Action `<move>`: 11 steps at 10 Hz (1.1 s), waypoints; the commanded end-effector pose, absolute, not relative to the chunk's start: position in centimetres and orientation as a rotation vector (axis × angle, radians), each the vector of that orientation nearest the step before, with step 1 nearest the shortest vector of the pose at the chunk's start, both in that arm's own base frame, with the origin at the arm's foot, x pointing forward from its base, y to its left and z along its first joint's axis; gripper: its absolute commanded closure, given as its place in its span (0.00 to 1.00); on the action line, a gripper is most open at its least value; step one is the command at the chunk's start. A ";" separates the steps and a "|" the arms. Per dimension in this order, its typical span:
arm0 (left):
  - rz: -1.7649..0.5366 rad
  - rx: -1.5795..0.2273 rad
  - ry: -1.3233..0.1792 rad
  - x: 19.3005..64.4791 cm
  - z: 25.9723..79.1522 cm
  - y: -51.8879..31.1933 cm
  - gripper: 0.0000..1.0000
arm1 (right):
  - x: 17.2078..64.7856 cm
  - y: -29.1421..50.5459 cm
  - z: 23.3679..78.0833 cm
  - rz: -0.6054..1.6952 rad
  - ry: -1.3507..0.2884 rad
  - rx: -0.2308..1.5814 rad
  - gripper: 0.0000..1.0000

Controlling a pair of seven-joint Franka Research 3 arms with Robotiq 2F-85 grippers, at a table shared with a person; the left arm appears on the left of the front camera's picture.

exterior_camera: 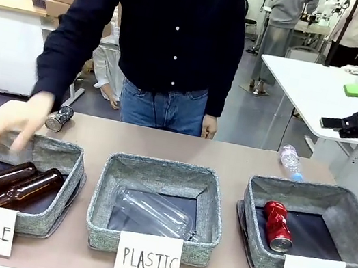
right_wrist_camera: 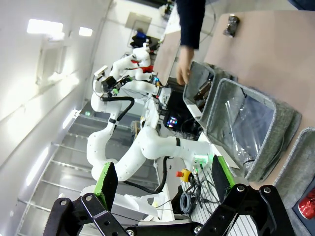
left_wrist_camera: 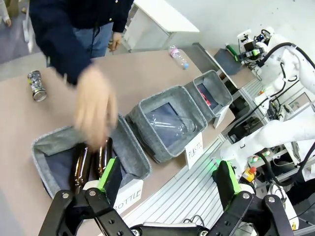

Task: Sort the can waste into the basket.
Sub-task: Pick up the can waste from the table and place it in the right Fabric basket.

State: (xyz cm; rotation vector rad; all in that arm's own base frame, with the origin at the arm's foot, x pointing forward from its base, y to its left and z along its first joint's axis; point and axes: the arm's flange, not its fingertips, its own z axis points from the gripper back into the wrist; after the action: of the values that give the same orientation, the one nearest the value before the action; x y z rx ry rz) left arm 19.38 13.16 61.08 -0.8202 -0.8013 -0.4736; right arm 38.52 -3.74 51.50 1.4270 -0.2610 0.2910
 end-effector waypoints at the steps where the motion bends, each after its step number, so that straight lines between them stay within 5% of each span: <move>1: -0.493 -0.817 -0.805 19.4 61.2 13.1 0.00 | 38.5 -3.7 51.5 0.295 -0.271 1.416 0.00; 3: -0.382 -0.713 -0.768 22.2 61.9 12.8 0.00 | 38.5 -3.7 51.5 0.295 -0.271 1.416 0.00; 6: -0.168 -0.532 -0.591 37.1 62.6 9.3 0.00 | 38.5 -3.7 51.5 0.295 -0.271 1.416 0.00; 11: 0.013 -0.085 -0.334 53.3 52.0 3.2 0.00 | 38.5 -3.7 51.5 0.295 -0.271 1.416 0.00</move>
State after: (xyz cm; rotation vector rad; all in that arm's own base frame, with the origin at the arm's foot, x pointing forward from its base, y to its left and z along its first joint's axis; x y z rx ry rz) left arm 52.32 4.44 52.22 -0.1368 -0.4348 0.0284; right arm 38.53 -3.65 51.47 1.4264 -0.2590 0.2920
